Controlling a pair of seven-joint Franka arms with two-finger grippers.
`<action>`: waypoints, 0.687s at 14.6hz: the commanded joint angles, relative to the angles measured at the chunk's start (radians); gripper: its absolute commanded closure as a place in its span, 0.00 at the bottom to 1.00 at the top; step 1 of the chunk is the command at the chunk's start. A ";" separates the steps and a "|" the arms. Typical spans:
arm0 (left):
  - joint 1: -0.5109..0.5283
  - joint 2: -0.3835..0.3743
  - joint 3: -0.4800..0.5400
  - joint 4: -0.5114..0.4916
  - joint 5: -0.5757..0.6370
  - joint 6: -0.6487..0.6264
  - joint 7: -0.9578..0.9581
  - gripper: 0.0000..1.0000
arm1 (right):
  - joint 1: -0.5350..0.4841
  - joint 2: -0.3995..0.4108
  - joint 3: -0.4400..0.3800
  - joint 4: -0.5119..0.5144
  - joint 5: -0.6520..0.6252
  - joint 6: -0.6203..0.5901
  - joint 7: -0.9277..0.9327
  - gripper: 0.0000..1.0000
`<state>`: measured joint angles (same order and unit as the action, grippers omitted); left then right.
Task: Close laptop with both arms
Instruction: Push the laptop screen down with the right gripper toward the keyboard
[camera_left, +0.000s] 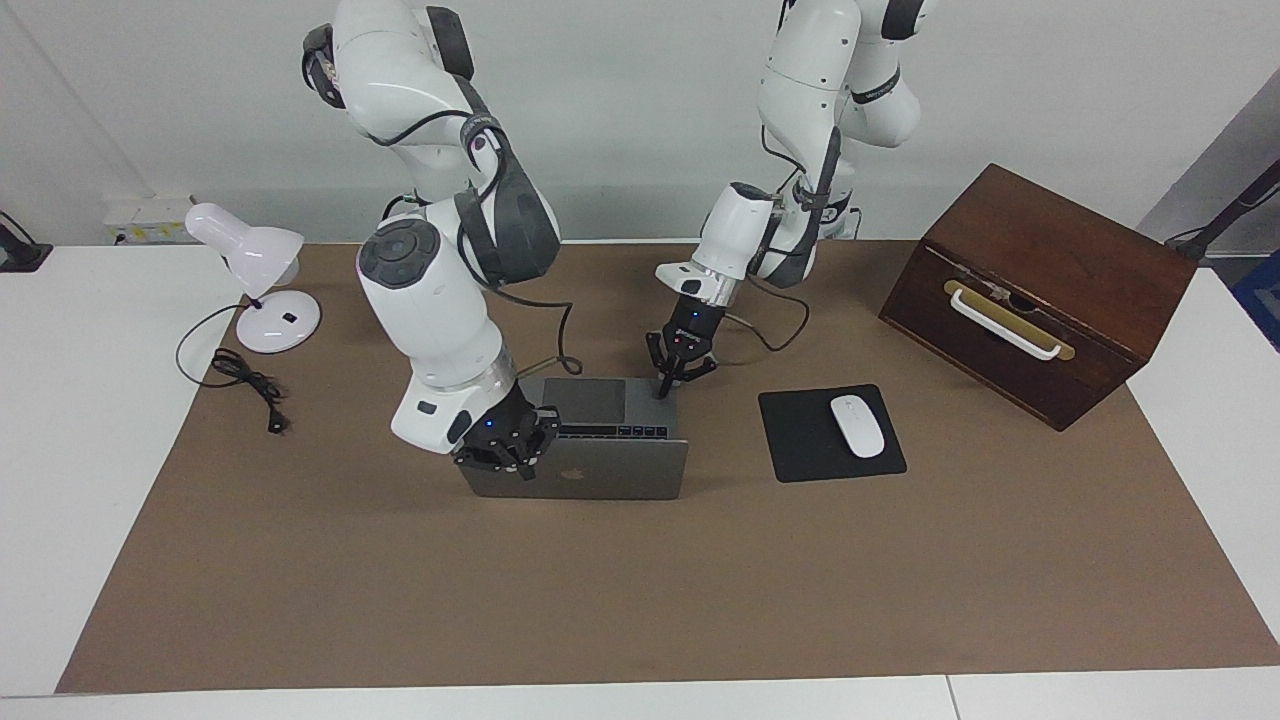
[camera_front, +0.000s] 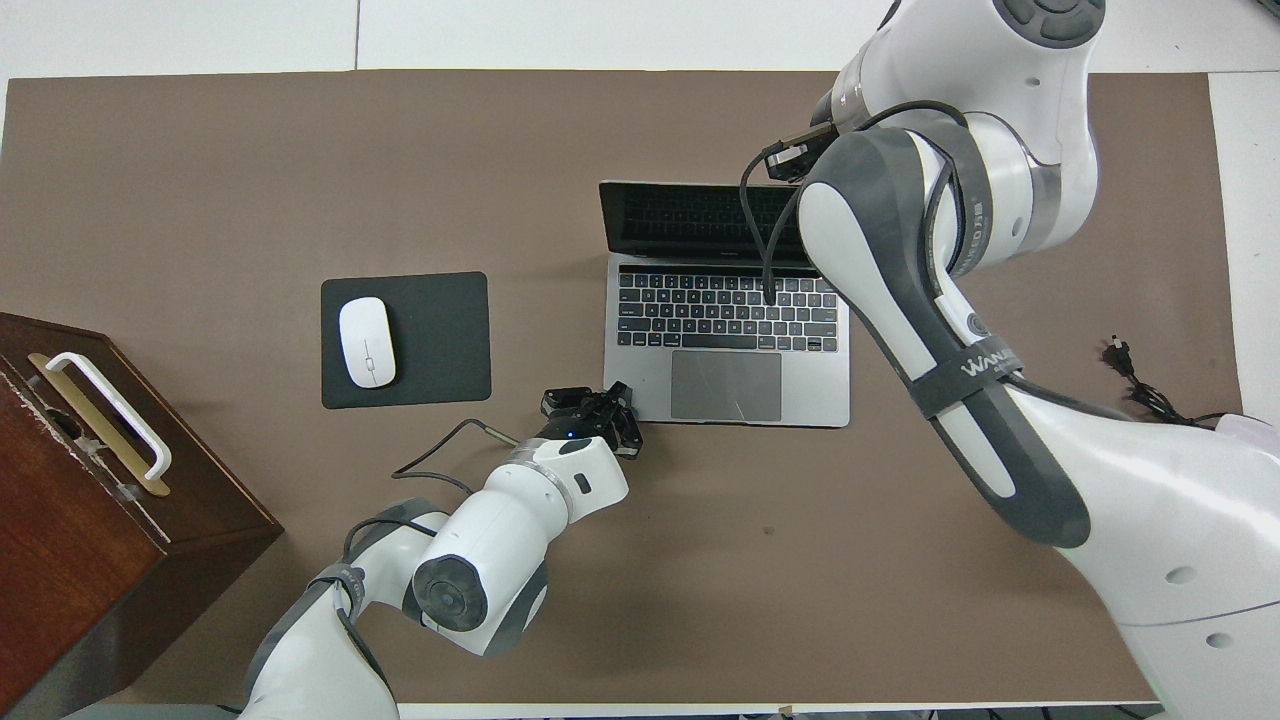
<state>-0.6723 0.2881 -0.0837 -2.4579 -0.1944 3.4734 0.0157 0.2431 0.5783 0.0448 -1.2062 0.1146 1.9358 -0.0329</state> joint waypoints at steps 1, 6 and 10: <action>0.005 0.043 0.009 0.011 -0.010 0.016 0.061 1.00 | -0.007 -0.044 0.016 -0.061 0.060 -0.027 0.007 1.00; 0.004 0.069 0.009 0.011 -0.007 0.029 0.096 1.00 | -0.022 -0.055 0.017 -0.075 0.142 -0.104 0.034 1.00; 0.004 0.079 0.010 0.011 -0.003 0.029 0.101 1.00 | -0.022 -0.090 0.017 -0.169 0.197 -0.103 0.065 1.00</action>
<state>-0.6723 0.2934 -0.0825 -2.4580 -0.1944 3.4850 0.0884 0.2315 0.5426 0.0510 -1.2730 0.2655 1.8396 0.0155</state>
